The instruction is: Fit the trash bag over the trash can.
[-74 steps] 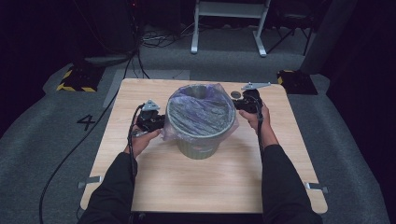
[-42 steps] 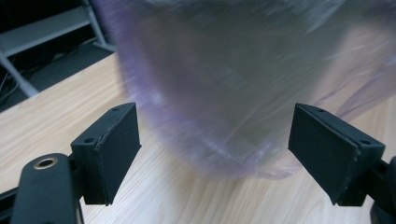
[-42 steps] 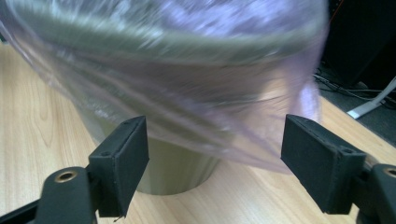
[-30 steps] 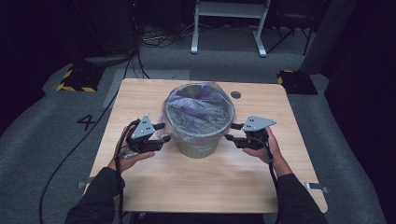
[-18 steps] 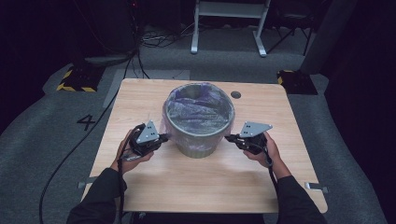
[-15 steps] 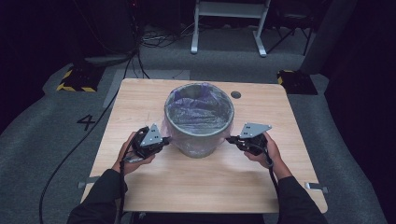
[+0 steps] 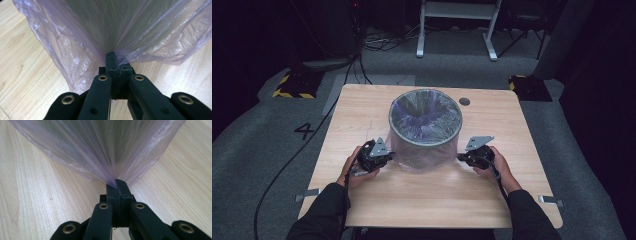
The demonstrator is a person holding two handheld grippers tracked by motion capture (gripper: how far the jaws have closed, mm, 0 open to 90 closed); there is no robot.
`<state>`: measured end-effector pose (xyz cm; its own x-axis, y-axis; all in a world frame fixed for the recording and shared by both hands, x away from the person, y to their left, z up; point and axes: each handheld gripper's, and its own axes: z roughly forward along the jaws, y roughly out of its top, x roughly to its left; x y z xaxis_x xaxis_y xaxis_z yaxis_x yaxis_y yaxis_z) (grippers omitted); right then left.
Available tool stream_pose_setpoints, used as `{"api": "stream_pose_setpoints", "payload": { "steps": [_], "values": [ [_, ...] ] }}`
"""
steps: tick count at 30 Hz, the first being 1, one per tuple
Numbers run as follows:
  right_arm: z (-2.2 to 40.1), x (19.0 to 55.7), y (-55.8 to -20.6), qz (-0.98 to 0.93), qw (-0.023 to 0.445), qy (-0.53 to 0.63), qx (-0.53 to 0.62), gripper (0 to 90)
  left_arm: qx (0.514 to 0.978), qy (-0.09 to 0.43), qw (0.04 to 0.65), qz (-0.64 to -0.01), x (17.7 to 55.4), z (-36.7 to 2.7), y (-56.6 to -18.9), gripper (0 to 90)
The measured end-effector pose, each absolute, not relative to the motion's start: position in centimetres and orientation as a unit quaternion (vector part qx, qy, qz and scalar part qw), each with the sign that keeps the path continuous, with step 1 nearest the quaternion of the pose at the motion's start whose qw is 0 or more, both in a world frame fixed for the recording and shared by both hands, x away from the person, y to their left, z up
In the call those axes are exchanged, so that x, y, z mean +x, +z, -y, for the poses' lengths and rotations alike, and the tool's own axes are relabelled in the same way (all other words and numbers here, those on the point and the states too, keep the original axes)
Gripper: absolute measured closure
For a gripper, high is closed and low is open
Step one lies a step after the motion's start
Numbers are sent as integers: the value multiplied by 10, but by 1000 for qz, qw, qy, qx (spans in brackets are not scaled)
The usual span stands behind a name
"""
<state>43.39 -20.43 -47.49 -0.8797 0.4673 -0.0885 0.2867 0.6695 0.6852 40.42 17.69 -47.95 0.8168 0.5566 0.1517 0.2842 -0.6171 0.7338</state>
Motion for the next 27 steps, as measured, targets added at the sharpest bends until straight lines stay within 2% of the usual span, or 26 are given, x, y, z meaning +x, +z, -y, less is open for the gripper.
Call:
{"api": "stream_pose_setpoints", "payload": {
  "steps": [10, 13, 16, 18, 20, 23, 24, 25, 27],
  "values": [
    [221, 442, -490, -886, 98, 383, 243, 900, 875, 183, 365, -261, 410, -181, -486, 889],
    [224, 443, -492, -883, 99, 385, 251, 900, 874, 189, 358, -268, 410, -181, -487, 848],
    [227, 443, -493, -878, 99, 392, 257, 900, 872, 190, 356, -277, 409, -183, -485, 741],
    [229, 443, -493, -876, 99, 394, 260, 900, 866, 193, 362, -288, 406, -186, -484, 602],
    [231, 443, -493, -874, 102, 395, 263, 900, 863, 189, 366, -294, 403, -190, -483, 509],
    [236, 442, -493, -871, 108, 395, 273, 807, 861, 171, 364, -311, 398, -196, -484, 295],
    [237, 442, -493, -869, 107, 396, 276, 742, 859, 163, 369, -314, 395, -199, -484, 237],
    [240, 442, -493, -866, 107, 398, 283, 709, 858, 152, 376, -317, 393, -201, -483, 210],
    [244, 441, -492, -862, 101, 408, 284, 656, 851, 161, 383, -321, 387, -205, -481, 185]
  ]
}}
